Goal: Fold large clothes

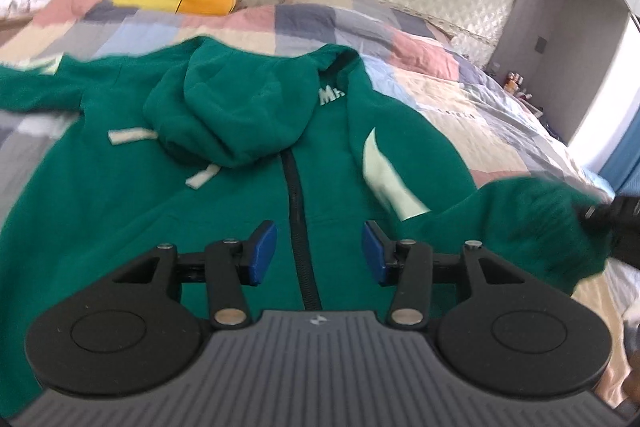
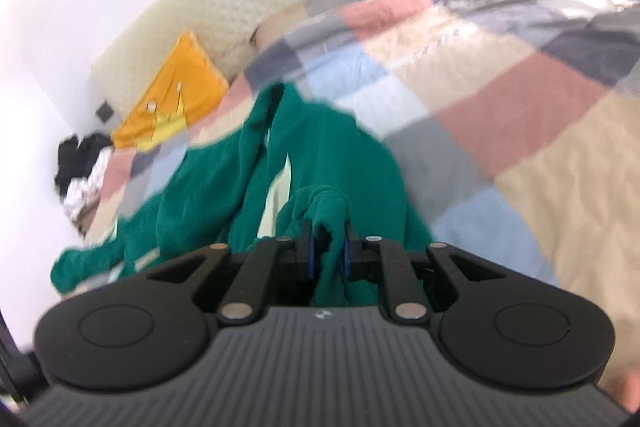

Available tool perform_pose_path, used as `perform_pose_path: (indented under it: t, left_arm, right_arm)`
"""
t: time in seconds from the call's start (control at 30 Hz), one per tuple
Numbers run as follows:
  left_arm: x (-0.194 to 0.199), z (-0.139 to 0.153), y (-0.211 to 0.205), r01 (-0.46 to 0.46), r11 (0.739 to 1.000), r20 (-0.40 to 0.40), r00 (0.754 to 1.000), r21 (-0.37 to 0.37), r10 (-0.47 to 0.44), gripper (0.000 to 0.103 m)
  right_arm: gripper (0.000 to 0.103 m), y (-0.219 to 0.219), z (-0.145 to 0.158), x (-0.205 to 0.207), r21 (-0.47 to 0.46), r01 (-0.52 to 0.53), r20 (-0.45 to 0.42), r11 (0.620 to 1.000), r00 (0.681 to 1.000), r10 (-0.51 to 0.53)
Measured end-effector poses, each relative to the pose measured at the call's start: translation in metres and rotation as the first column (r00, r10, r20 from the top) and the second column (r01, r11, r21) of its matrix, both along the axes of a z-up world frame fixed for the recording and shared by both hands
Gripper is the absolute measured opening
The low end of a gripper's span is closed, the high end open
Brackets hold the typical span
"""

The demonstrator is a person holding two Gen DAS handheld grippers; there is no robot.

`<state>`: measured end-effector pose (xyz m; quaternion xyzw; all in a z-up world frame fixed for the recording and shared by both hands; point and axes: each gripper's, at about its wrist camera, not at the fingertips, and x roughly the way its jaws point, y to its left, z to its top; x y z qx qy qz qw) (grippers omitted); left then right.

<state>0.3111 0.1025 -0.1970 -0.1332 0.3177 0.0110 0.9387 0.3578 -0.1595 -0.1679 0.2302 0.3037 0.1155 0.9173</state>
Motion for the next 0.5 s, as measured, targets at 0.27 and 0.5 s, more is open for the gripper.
perform_pose_path:
  t: [0.27,0.5]
  left_arm:
    - [0.012,-0.023,0.004,-0.041,0.999,-0.076,0.996,-0.030,0.039,0.053]
    - [0.025,-0.039,-0.002,-0.049,0.999,-0.107,0.993,-0.019,0.047,0.053]
  right_arm:
    - [0.015,-0.058,0.041,0.054,0.052,0.168,0.086,0.984,0.981,-0.172]
    - [0.014,-0.122,0.051,0.100,0.031,0.312,0.101,0.950,0.944,-0.313]
